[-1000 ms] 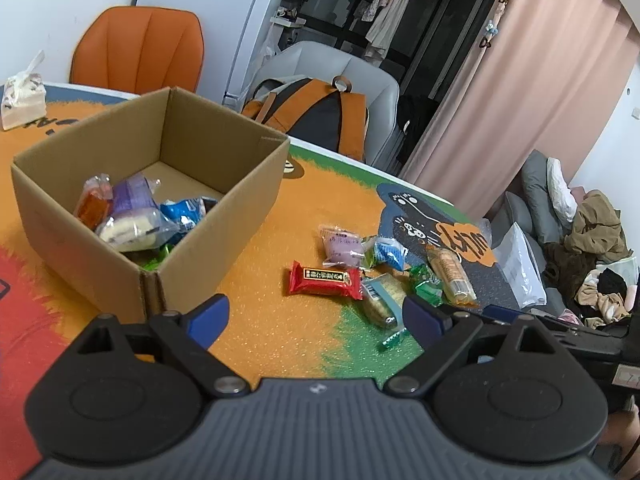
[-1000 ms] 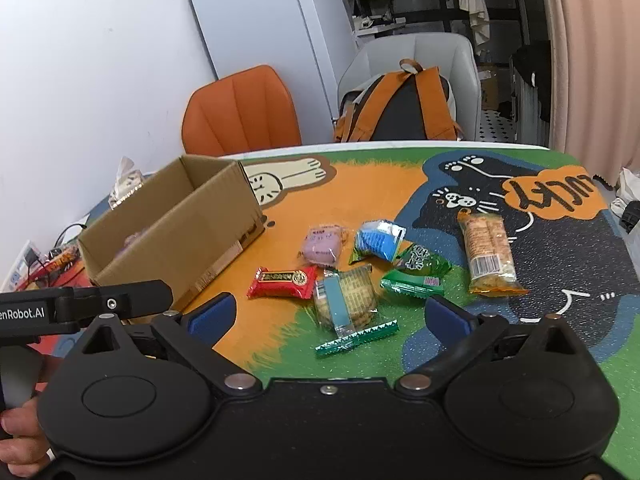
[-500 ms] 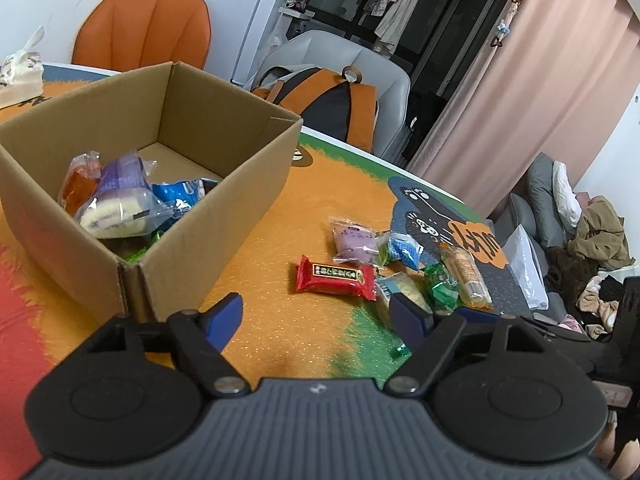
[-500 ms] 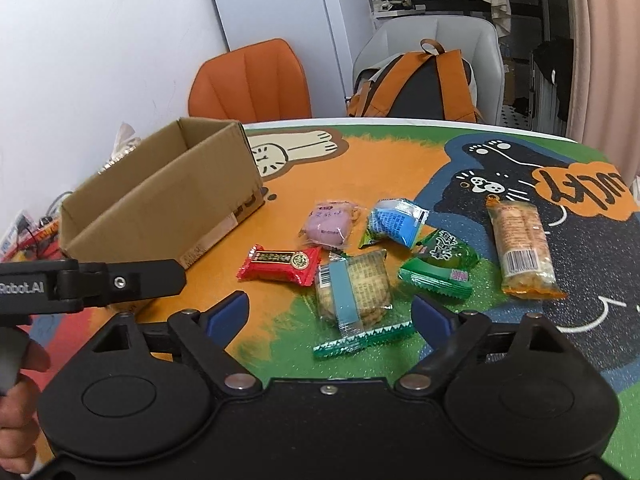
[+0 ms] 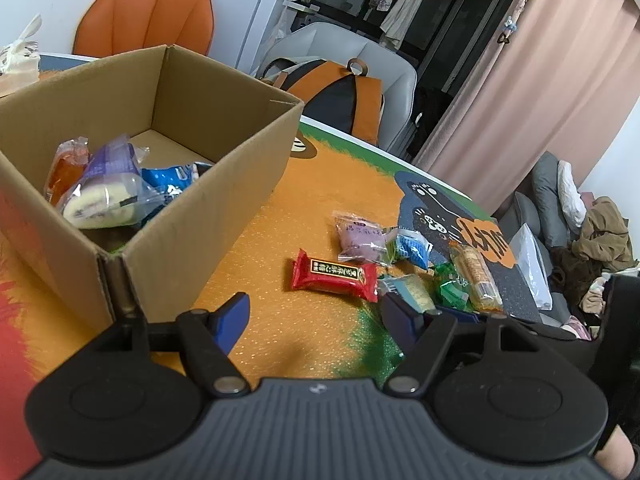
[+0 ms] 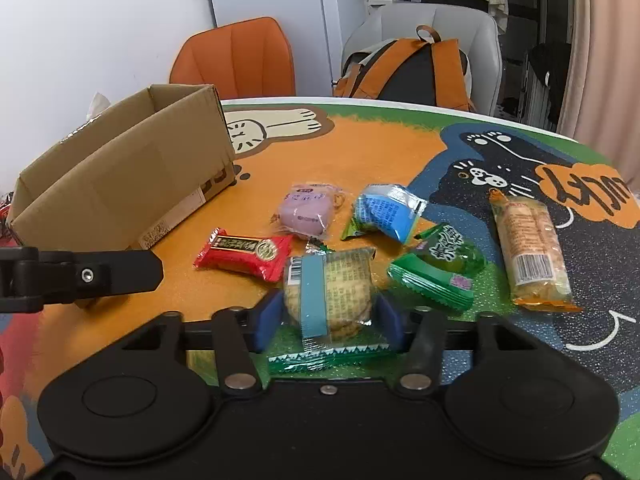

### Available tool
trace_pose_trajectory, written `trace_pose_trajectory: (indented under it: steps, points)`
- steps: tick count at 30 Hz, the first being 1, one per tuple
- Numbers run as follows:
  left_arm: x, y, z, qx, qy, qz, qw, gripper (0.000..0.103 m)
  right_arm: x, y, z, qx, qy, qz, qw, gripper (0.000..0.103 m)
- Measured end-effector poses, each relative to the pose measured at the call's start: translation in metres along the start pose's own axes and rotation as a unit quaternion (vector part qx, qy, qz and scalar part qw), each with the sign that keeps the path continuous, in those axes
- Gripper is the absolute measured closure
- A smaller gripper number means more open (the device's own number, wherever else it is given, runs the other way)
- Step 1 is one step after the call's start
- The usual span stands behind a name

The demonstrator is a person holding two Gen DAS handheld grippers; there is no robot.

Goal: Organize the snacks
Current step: 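Grasp the round cookie packet with the right gripper, then lower the left gripper onto the red candy bar and close it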

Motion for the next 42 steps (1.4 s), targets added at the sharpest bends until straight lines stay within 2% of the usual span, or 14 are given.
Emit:
trace_pose_trajectory:
  steps: [3, 7, 11, 14, 23, 36, 39, 41, 42]
  points:
    - [0.004, 0.007, 0.006, 0.006, -0.006, 0.010, 0.9999, 0.031, -0.004, 0.005, 0.003, 0.016, 0.001, -0.007, 1.000, 0.054]
    - [0.013, 0.016, 0.010, 0.012, -0.005, 0.005, 0.9999, 0.031, -0.011, 0.009, 0.009, 0.023, 0.000, -0.003, 1.000, 0.054]
    - [0.024, 0.025, 0.004, 0.031, 0.015, -0.025, 0.9991, 0.028, -0.017, 0.012, 0.014, 0.027, -0.003, 0.005, 1.000, 0.054]
    - [0.035, 0.027, -0.001, 0.021, 0.007, -0.027, 0.9994, 0.027, -0.020, 0.017, 0.017, 0.034, -0.002, 0.010, 0.999, 0.054]
    - [0.059, 0.035, 0.001, 0.037, 0.015, -0.071, 0.9967, 0.022, -0.025, 0.032, 0.022, 0.057, 0.005, 0.040, 0.998, 0.054]
    - [0.075, 0.044, 0.008, 0.062, 0.026, -0.088, 0.9939, 0.021, -0.022, 0.031, 0.026, 0.049, 0.001, 0.045, 0.998, 0.052]
    - [0.074, 0.044, 0.009, 0.069, 0.025, -0.091, 0.9932, 0.027, -0.022, 0.028, 0.026, 0.046, 0.002, 0.044, 0.998, 0.053]
    - [0.072, 0.043, 0.009, 0.068, 0.025, -0.087, 0.9935, 0.040, -0.023, 0.028, 0.026, 0.047, 0.004, 0.038, 0.998, 0.054]
    - [0.070, 0.042, 0.009, 0.070, 0.027, -0.091, 0.9930, 0.049, -0.023, 0.028, 0.026, 0.049, 0.004, 0.036, 0.998, 0.054]
Point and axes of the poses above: each gripper's, at about its wrist camera, not at the fingertips, and x roughly the way its jaws point, y to its right, z to its underside, the point moved 1 cm from there along x, roughly the way its jaws point, and after that the axes turned 15 degrees about -x, right-handed, at the moved point
